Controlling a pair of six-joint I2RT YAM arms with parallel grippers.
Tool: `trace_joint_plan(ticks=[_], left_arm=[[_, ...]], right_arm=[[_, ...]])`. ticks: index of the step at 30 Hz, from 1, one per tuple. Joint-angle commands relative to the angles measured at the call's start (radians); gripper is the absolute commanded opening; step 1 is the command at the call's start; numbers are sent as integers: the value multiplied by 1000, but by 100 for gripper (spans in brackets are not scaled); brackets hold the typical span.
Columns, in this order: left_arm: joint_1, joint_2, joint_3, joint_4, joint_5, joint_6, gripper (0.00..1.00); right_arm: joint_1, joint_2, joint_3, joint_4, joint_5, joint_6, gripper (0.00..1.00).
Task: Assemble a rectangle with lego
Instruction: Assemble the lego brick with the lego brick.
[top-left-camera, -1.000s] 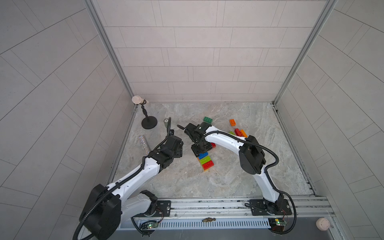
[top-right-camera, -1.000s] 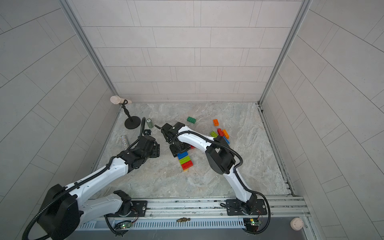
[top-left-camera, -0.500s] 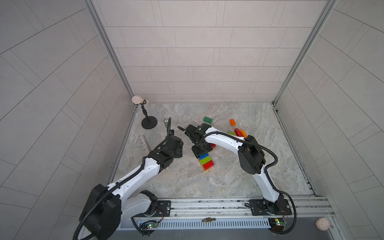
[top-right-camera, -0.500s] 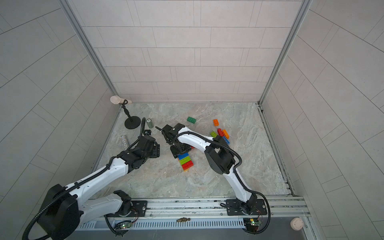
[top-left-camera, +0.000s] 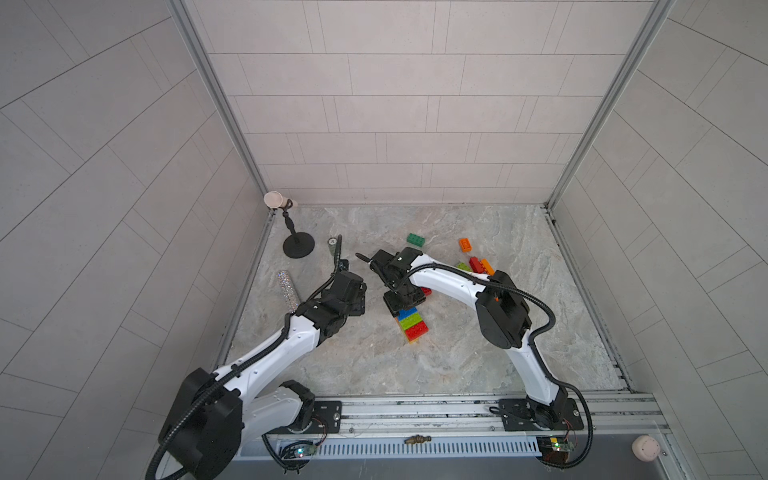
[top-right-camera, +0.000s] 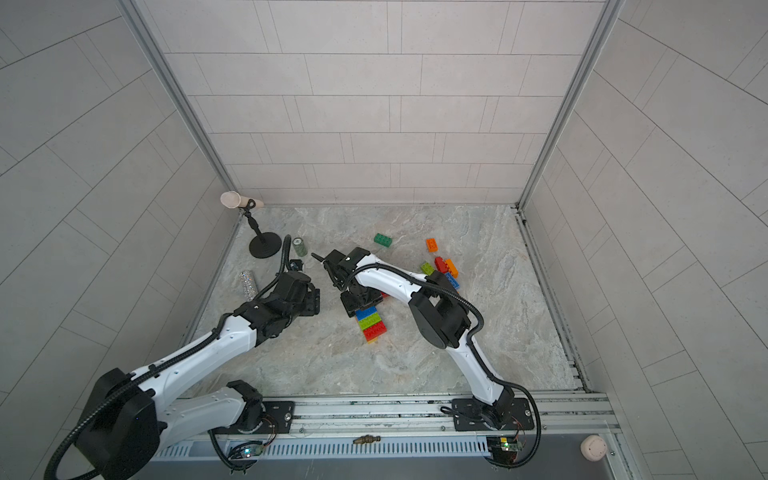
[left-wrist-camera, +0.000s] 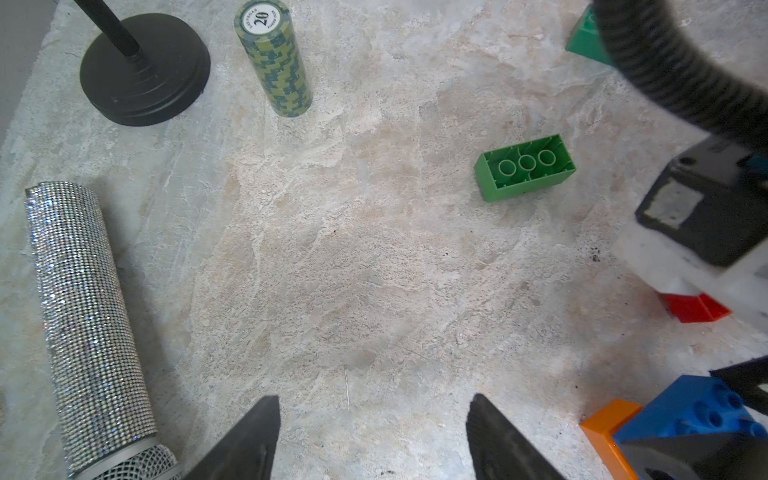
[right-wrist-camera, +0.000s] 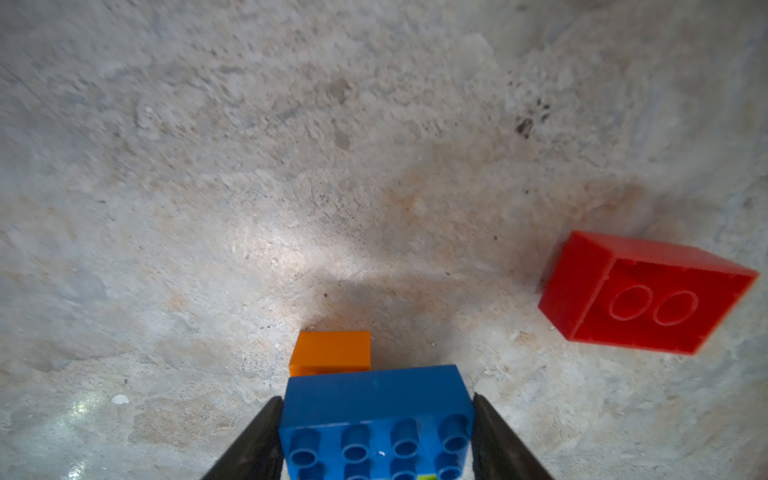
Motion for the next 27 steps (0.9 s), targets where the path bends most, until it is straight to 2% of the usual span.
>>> trace_joint_plan(ticks=[1,7,18,27], left_arm=[[5,-17,-11,7,-10,-19,76],[5,-19,-12,8,-10,-17,75],[5,-14,-12,10,-8,-16,75],[5,-15,-13,13,-9,-15,75]], right_arm=[[6,34,-49,-15,29,8,24],[15,45,-78,-21,55,-5,19],[20,4,16,-41,2,27,17],[26,7,12,-47,18,28,14]])
